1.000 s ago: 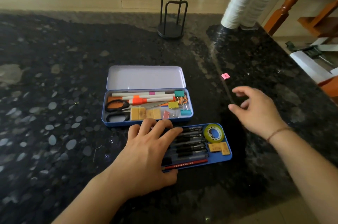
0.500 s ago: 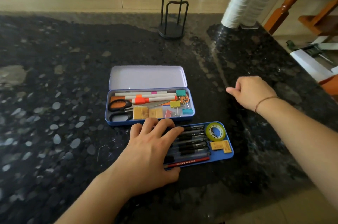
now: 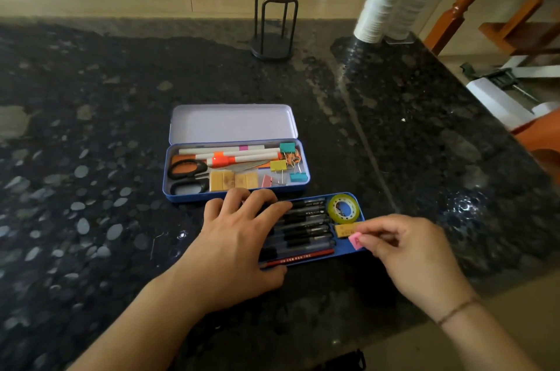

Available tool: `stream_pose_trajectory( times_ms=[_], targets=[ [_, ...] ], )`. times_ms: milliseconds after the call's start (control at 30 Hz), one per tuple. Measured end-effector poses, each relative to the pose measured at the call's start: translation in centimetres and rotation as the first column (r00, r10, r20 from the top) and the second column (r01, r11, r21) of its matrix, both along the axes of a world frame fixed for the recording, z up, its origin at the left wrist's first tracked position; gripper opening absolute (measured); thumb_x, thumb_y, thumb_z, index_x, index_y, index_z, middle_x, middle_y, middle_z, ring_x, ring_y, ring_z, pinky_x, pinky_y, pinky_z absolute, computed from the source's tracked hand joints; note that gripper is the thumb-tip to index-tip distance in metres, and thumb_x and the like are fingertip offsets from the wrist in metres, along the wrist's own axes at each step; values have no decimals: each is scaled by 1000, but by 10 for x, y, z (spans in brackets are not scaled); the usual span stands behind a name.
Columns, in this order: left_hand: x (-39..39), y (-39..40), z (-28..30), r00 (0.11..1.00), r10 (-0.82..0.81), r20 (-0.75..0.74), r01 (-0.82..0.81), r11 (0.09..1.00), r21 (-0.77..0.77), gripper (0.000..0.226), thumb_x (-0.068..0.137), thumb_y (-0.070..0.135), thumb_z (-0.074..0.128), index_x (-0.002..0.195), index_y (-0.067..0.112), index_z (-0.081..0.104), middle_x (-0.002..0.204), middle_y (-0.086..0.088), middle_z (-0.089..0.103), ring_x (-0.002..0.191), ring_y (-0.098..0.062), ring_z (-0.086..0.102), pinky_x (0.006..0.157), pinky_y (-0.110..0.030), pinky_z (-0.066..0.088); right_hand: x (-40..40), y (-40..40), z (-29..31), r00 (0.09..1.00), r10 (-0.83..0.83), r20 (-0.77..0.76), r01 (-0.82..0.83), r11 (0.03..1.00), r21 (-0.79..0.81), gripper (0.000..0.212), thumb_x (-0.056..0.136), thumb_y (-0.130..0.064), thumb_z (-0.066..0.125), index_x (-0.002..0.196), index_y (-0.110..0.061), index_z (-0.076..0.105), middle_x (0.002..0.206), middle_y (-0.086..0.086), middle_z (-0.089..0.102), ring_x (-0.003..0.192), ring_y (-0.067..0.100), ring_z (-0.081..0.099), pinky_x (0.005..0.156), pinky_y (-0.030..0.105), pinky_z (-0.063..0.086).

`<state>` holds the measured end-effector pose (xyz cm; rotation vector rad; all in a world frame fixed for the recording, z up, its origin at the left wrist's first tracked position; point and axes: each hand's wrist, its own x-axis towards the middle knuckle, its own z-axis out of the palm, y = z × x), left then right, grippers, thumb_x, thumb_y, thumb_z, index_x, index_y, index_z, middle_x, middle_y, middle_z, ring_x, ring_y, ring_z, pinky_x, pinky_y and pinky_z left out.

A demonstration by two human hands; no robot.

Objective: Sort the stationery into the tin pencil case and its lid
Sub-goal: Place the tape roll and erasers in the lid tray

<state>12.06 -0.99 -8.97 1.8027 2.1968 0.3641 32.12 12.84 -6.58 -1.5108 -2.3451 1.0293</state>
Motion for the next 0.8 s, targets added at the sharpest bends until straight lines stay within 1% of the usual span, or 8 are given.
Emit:
stream_pose_trajectory(
  times_ms=[100,167,267,333,467,600,733,800],
  targets=[
    [1,1,0,1000,1,9,-1,1000,-1,85,69,70,50,143,43,20,144,18,24,132,-13,18,107,-40,19,-6,-2,-4,997,42,68,-48,995,91,12,77,-21,77,86,-29,77,86,-15,71,80,-1,64,71,15,50],
    [0,1,0,1000,0,4,0,1000,-4,85,69,70,51,143,43,19,144,18,23,133,-13,17,108,-41,19,-8,-2,-2,991,57,119,-74,986,151,8,76,-27,77,81,-32,76,78,-20,69,72,-4,61,62,12,46],
    [0,1,-1,1000,1,2,-1,1000,0,85,69,70,51,143,42,20,144,17,25,133,-13,18,108,-41,20,-8,-3,2,981,65,184,-99,979,180,4,74,-36,77,75,-35,73,67,-20,66,57,-4,58,49,13,41],
    [0,0,0,1000,2,-2,-2,1000,-3,85,69,70,49,143,42,20,143,18,24,132,-13,18,107,-41,20,-10,-5,4,969,76,234,-124,973,197,6,75,-39,75,73,-35,71,67,-20,64,56,-4,55,45,11,35],
    [1,0,0,1000,3,0,-3,1000,-8,85,68,70,49,143,41,21,143,17,26,133,-14,20,108,-42,22,-11,-3,8,953,104,286,-170,961,220,10,74,-37,75,67,-35,68,70,-20,59,65,-4,54,48,14,35],
    [1,0,-1,1000,3,-9,-3,1000,-9,85,69,71,48,143,42,19,144,18,24,133,-13,18,109,-42,21,-10,-1,10,948,125,294,-185,965,185,13,74,-36,76,65,-38,66,74,-19,58,65,-3,54,51,15,40],
    [1,1,0,1000,3,-12,-4,1000,-11,85,68,71,48,143,42,20,143,17,24,132,-14,19,108,-41,22,-9,-1,9,967,115,226,-155,973,169,15,72,-30,79,65,-36,67,72,-18,60,63,-1,54,51,15,40],
    [1,1,0,1000,6,-10,-6,1000,-12,85,68,70,48,143,41,23,143,16,26,131,-14,21,107,-42,23,-8,-2,9,956,146,253,-187,971,146,13,74,-30,77,67,-37,68,74,-18,60,65,-1,54,53,15,42]
  ],
)
